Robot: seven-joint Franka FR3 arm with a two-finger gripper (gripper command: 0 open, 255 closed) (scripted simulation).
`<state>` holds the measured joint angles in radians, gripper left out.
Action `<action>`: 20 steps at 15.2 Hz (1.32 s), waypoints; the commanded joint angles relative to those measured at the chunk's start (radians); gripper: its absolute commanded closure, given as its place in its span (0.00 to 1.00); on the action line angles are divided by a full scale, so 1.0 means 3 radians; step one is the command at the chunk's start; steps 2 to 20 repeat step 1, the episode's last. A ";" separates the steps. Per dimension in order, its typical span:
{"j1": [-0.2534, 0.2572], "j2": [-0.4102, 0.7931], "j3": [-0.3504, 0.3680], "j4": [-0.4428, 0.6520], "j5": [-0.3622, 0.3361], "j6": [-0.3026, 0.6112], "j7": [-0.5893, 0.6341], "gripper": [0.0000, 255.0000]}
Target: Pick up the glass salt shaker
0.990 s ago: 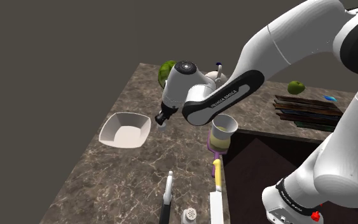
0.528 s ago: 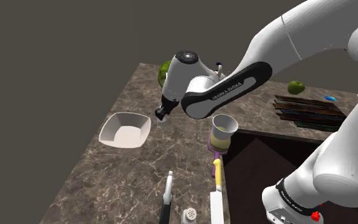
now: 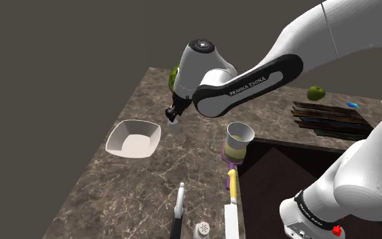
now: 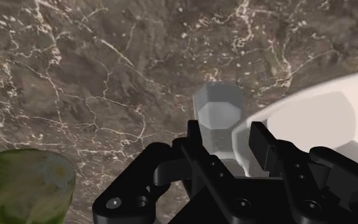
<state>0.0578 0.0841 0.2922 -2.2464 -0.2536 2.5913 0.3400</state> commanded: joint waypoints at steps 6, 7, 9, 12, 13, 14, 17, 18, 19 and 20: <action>-0.0003 -0.0013 0.0002 0.0009 0.0018 -0.0021 -0.0018 1.00; -0.0003 -0.0013 0.0002 0.0009 0.0018 -0.0021 -0.0018 1.00; -0.0003 -0.0013 0.0002 0.0009 0.0018 -0.0021 -0.0018 1.00; -0.0003 -0.0013 0.0002 0.0009 0.0018 -0.0021 -0.0018 1.00; -0.0003 -0.0013 0.0002 0.0009 0.0018 -0.0021 -0.0018 1.00; -0.0003 -0.0013 0.0002 0.0009 0.0018 -0.0021 -0.0018 1.00; -0.0003 -0.0013 0.0002 0.0009 0.0018 -0.0021 -0.0018 1.00; -0.0003 -0.0013 0.0002 0.0009 0.0018 -0.0021 -0.0018 1.00; -0.0003 -0.0013 0.0002 0.0009 0.0018 -0.0021 -0.0018 1.00; -0.0003 -0.0013 0.0002 0.0009 0.0018 -0.0021 -0.0018 1.00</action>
